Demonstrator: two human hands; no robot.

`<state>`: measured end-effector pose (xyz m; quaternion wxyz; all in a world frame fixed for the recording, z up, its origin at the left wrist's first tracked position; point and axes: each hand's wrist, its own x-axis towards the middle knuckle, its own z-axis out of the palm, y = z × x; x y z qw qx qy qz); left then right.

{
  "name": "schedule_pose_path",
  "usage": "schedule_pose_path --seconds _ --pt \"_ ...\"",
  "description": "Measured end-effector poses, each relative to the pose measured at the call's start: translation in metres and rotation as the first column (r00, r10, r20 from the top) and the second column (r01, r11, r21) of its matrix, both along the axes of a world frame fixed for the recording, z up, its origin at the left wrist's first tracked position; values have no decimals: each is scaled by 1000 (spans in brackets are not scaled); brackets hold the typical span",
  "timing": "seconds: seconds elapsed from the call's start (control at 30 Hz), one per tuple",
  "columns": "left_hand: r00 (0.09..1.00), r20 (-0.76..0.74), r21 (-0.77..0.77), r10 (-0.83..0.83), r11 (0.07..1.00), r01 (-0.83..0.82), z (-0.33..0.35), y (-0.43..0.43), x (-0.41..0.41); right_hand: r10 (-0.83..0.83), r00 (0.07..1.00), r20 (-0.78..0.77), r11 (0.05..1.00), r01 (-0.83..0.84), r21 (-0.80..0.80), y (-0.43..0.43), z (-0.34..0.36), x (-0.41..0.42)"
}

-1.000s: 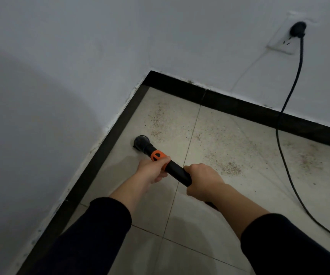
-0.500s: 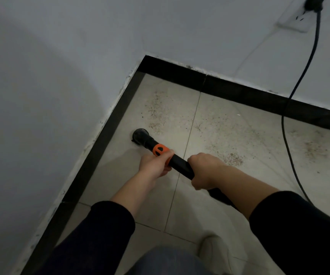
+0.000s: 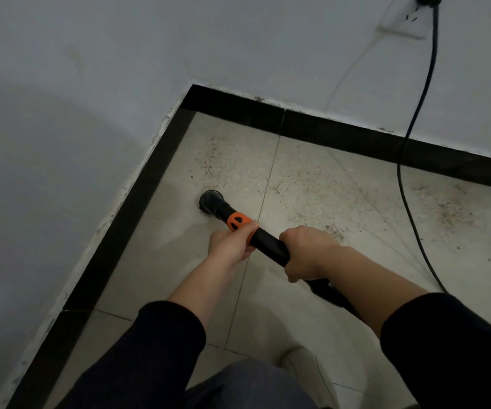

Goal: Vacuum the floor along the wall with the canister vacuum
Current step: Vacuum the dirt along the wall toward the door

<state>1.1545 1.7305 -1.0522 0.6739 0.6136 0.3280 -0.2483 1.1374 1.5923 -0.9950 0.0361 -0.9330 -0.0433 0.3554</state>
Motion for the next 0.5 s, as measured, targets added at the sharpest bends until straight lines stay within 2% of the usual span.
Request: schedule_pose_path --seconds 0.2,0.5 --pt "997 -23 35 -71 997 72 2 -31 -5 -128 992 -11 991 128 36 -30 -3 -11" --pt "977 -60 83 -207 974 211 15 -42 8 -179 984 5 982 178 63 -44 -3 -13"
